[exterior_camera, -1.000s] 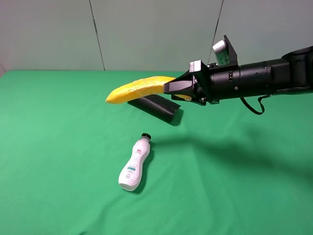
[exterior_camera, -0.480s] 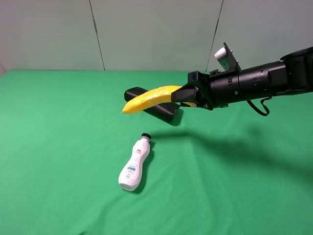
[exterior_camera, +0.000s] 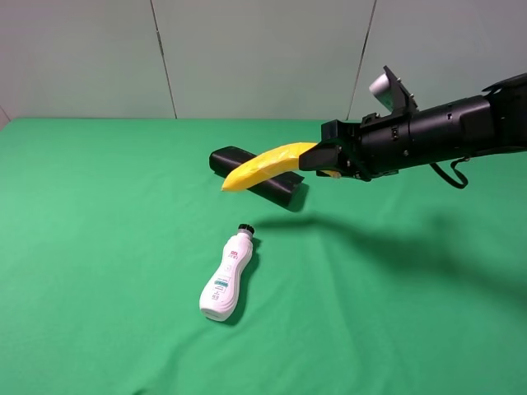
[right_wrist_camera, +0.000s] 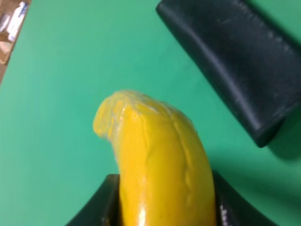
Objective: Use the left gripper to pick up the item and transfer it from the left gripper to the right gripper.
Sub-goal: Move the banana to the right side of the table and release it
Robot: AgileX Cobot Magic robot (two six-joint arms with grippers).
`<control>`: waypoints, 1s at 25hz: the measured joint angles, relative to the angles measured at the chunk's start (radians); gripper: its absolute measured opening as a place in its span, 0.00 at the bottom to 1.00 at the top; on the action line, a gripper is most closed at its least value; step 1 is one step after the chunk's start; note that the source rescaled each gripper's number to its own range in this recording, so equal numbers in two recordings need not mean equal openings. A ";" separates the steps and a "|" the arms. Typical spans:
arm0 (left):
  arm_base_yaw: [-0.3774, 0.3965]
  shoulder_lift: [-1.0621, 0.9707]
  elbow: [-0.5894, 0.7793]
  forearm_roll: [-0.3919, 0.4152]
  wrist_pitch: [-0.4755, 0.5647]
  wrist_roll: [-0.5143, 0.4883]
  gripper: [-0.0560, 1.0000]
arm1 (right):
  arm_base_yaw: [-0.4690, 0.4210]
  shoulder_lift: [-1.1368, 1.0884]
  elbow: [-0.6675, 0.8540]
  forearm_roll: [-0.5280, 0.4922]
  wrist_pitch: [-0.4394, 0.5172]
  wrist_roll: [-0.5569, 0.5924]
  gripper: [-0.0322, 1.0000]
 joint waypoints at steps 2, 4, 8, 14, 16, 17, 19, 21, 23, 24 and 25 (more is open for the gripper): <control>0.000 0.000 0.000 0.000 0.000 0.000 0.96 | -0.013 -0.022 0.000 -0.054 -0.003 0.040 0.03; 0.000 0.000 0.000 0.000 0.000 0.000 0.96 | -0.041 -0.043 0.000 -0.105 0.005 0.088 0.03; 0.000 0.000 0.000 0.000 0.000 0.000 0.96 | -0.147 -0.093 0.000 -0.170 0.043 0.130 0.03; 0.000 0.000 0.000 0.000 0.000 0.000 0.96 | -0.325 -0.153 0.000 -0.261 0.129 0.169 0.03; 0.000 0.000 0.000 0.000 0.000 0.000 0.96 | -0.377 -0.165 0.000 -0.270 0.148 0.175 0.03; 0.000 0.000 0.000 0.000 0.000 0.000 0.96 | -0.399 -0.169 0.000 -0.271 0.154 0.177 0.03; 0.000 0.000 0.000 -0.001 0.000 0.000 0.96 | -0.432 -0.179 0.000 -0.278 0.156 0.177 0.03; 0.000 0.000 0.000 -0.001 0.000 0.000 0.96 | -0.457 -0.192 0.006 -0.284 0.155 0.177 0.03; 0.000 0.000 0.000 -0.001 0.000 0.000 0.96 | -0.475 -0.204 0.026 -0.287 0.154 0.177 0.03; 0.000 0.000 0.000 -0.001 0.000 0.000 0.96 | -0.484 -0.210 0.042 -0.289 0.151 0.177 0.03; 0.000 0.000 0.000 -0.001 0.000 0.000 0.96 | -0.490 -0.214 0.061 -0.290 0.151 0.177 0.03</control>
